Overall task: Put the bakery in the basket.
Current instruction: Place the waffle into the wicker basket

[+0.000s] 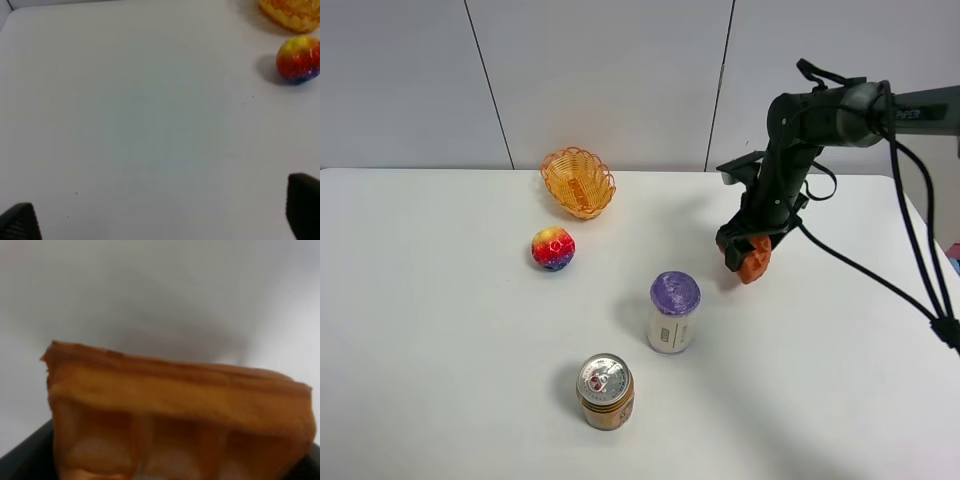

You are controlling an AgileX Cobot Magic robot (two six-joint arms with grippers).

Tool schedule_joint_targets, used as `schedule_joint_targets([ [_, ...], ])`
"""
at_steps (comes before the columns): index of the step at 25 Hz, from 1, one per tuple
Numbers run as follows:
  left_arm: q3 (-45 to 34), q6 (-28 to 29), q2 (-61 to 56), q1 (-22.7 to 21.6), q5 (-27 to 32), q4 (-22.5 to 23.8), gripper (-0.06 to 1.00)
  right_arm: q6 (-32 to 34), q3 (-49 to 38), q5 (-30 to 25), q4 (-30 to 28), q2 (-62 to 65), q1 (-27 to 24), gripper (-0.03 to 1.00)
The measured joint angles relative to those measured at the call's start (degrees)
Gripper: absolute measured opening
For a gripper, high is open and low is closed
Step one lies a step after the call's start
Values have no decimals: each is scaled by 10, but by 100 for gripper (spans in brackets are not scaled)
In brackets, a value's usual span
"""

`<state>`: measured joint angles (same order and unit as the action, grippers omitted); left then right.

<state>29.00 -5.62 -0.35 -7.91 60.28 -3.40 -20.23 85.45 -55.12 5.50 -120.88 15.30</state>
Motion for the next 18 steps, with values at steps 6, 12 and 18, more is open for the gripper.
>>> schedule_joint_targets([
  [6, 0, 0, 0, 0, 0, 0, 100, -94, 36, 4, 148, 64, 8, 72],
  [12, 0, 0, 0, 0, 0, 0, 100, -122, 115, 94, 209, 85, 85, 72],
  [18, 0, 0, 0, 0, 0, 0, 100, -61, 128, 322, 216, 83, 171, 72],
])
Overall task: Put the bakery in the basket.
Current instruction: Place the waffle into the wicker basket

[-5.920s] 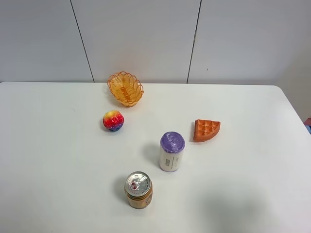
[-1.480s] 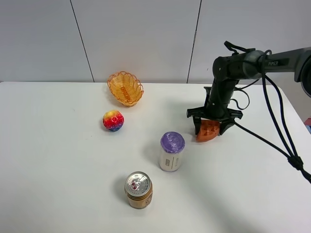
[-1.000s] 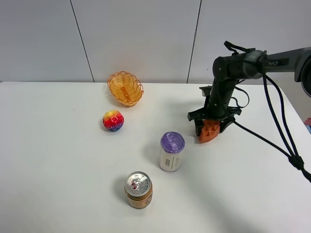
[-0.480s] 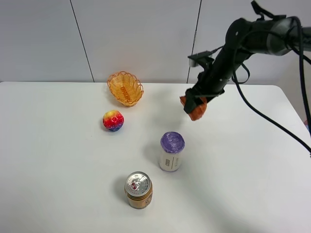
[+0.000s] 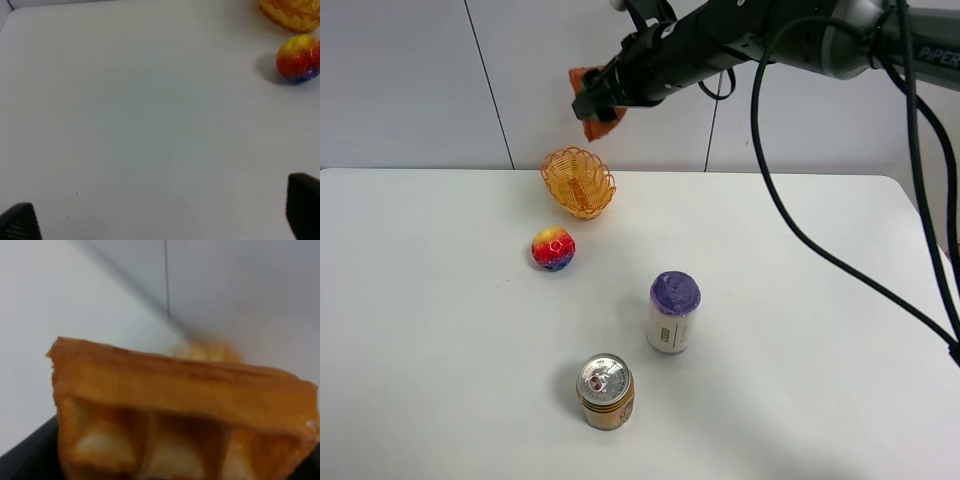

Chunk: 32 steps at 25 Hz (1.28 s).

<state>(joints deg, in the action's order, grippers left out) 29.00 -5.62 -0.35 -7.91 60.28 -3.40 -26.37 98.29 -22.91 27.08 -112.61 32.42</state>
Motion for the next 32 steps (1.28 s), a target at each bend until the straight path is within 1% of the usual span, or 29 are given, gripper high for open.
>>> schedule_joint_targets([
  [2, 0, 0, 0, 0, 0, 0, 100, 15, 1, 58, 1, -5, 16, 72],
  [4, 0, 0, 0, 0, 0, 0, 100, 14, 1, 106, 1, -16, 23, 72],
  [9, 0, 0, 0, 0, 0, 0, 100, -10, 1, 170, -6, -53, 27, 72],
  [11, 0, 0, 0, 0, 0, 0, 100, -13, 13, 183, -18, -71, 27, 72],
  [16, 0, 0, 0, 0, 0, 0, 100, -16, 99, 181, -35, -145, 29, 72],
  [19, 0, 0, 0, 0, 0, 0, 100, -16, 171, 153, -41, -195, 29, 72],
  [22, 0, 0, 0, 0, 0, 0, 100, -16, 223, 117, -44, -240, 29, 72],
  [25, 0, 0, 0, 0, 0, 0, 100, -16, 241, 102, -47, -271, 29, 72],
  [29, 0, 0, 0, 0, 0, 0, 100, -16, 243, 75, -53, -295, 29, 72],
  [32, 0, 0, 0, 0, 0, 0, 100, -16, 244, 65, -59, -307, 29, 72],
])
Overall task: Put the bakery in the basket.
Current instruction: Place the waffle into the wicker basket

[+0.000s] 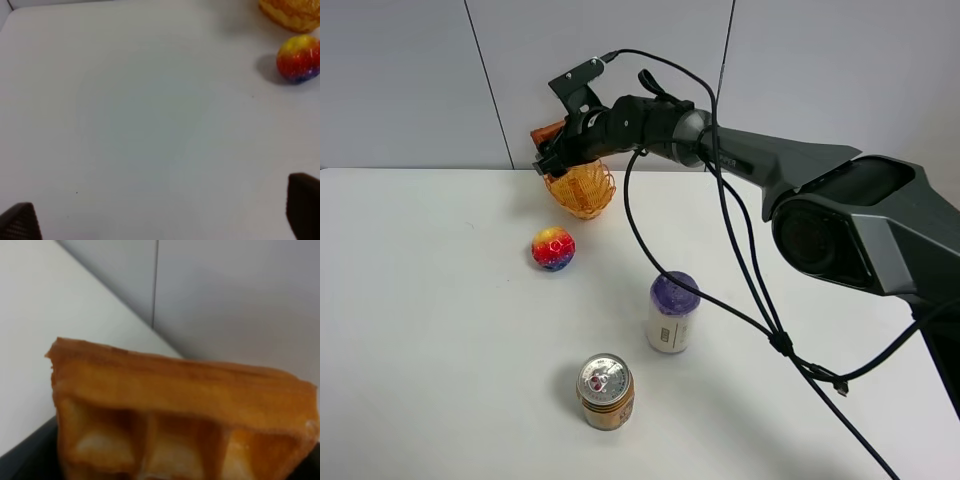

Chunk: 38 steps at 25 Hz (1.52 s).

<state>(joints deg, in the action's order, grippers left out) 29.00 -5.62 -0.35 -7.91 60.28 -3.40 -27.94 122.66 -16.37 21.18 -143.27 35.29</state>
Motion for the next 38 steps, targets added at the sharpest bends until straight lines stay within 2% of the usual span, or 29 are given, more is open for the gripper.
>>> schedule_joint_targets([
  [7, 0, 0, 0, 0, 0, 0, 100, 37, 0, -6, -21, -26, 0, 72],
  [14, 0, 0, 0, 0, 0, 0, 100, 105, 2, -5, -88, -31, -4, 72],
  [23, 0, 0, 0, 0, 0, 0, 100, 113, 2, -5, -101, -32, -6, 72],
  [27, 0, 0, 0, 0, 0, 0, 100, 115, 2, 16, -101, -32, -6, 72],
  [31, 0, 0, 0, 0, 0, 0, 100, 143, 2, 47, -101, -32, -6, 86],
  [38, 0, 0, 0, 0, 0, 0, 100, 150, 2, 53, -101, -32, -6, 89],
])
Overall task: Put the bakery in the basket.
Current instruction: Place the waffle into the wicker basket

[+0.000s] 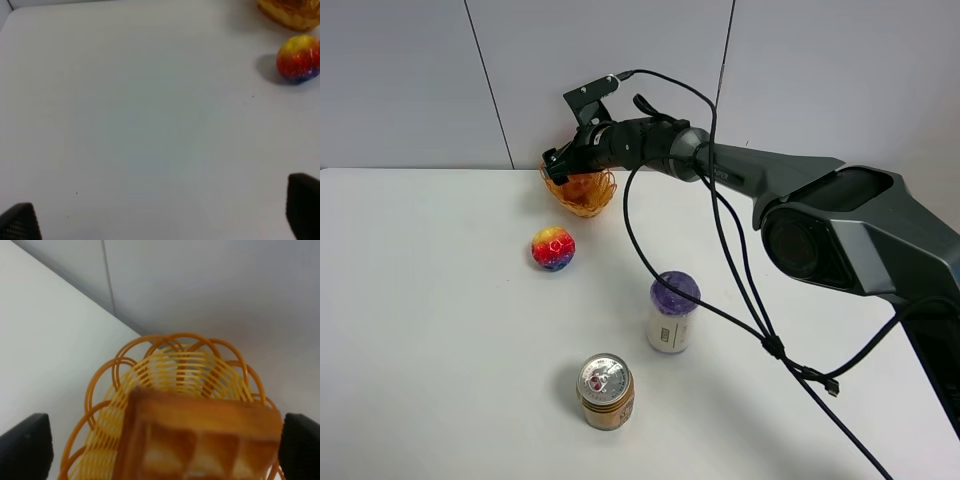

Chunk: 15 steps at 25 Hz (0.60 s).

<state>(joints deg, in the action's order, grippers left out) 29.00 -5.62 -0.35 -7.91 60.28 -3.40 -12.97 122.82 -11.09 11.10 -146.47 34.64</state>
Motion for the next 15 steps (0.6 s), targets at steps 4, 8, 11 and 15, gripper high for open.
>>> schedule_joint_targets([
  [4, 0, 0, 0, 0, 0, 0, 100, 20, 0, -62, 0, 19, 0, 89],
  [8, 0, 0, 0, 0, 0, 0, 100, 42, 0, -198, 0, 85, 0, 89],
  [11, 0, 0, 0, 0, 0, 0, 100, 44, 1, -299, -6, 148, 0, 89],
  [15, 0, 0, 0, 0, 0, 0, 100, 45, 3, -428, -33, 210, 0, 89],
])
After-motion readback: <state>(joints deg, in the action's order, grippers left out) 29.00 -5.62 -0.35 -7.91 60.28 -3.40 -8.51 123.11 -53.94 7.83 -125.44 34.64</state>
